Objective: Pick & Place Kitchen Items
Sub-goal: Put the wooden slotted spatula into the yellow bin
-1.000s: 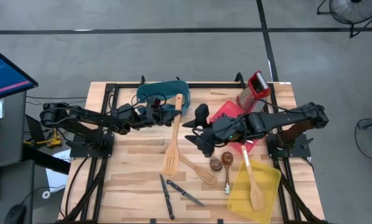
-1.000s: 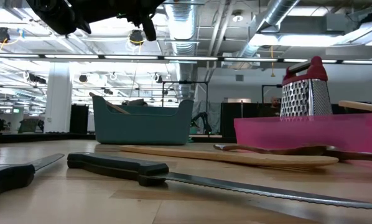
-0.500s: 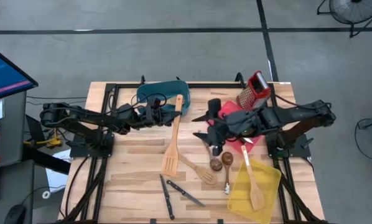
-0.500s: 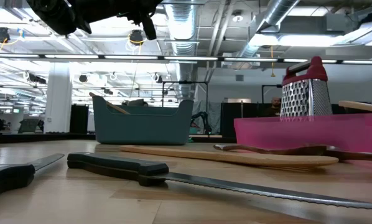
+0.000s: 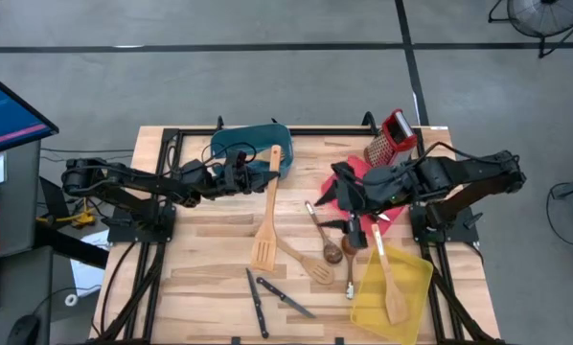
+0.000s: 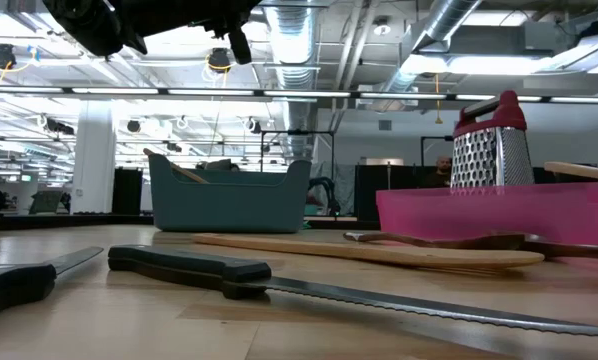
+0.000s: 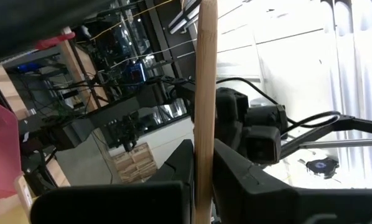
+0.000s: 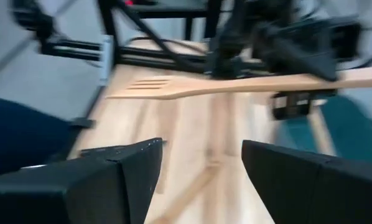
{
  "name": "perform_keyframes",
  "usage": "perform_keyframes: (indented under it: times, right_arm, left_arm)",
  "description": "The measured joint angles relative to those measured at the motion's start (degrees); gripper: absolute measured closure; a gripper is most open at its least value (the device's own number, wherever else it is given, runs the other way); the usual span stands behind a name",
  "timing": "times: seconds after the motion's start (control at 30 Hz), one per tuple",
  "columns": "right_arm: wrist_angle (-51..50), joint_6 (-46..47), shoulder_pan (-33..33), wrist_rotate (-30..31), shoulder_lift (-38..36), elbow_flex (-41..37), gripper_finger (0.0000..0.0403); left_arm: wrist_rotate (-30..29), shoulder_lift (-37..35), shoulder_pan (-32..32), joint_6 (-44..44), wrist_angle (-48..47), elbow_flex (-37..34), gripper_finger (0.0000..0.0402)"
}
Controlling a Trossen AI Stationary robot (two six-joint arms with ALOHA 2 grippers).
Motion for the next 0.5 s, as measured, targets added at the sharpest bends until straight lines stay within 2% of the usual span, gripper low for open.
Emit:
perform_keyframes:
  times: [0.13, 0.3, 0.5]
  right_arm:
    - [-0.3, 5.1, -0.6, -2.2, 1.6, 0.0, 0.0170]
    - [-2.2, 16.2, -3.6, -2.6, 4.4, 0.0, 0.0170]
    - [-3.7, 20.8, -7.5, -11.9, 6.0, -1.6, 0.0170]
  left_arm:
    - [0.0, 0.0, 0.0, 0.0, 0.0, 0.0, 0.0380]
    - [0.0, 0.0, 0.0, 0.0, 0.0, 0.0, 0.0380]
    - [0.9, 0.0, 0.0, 0.7, 0.0, 0.0, 0.0380]
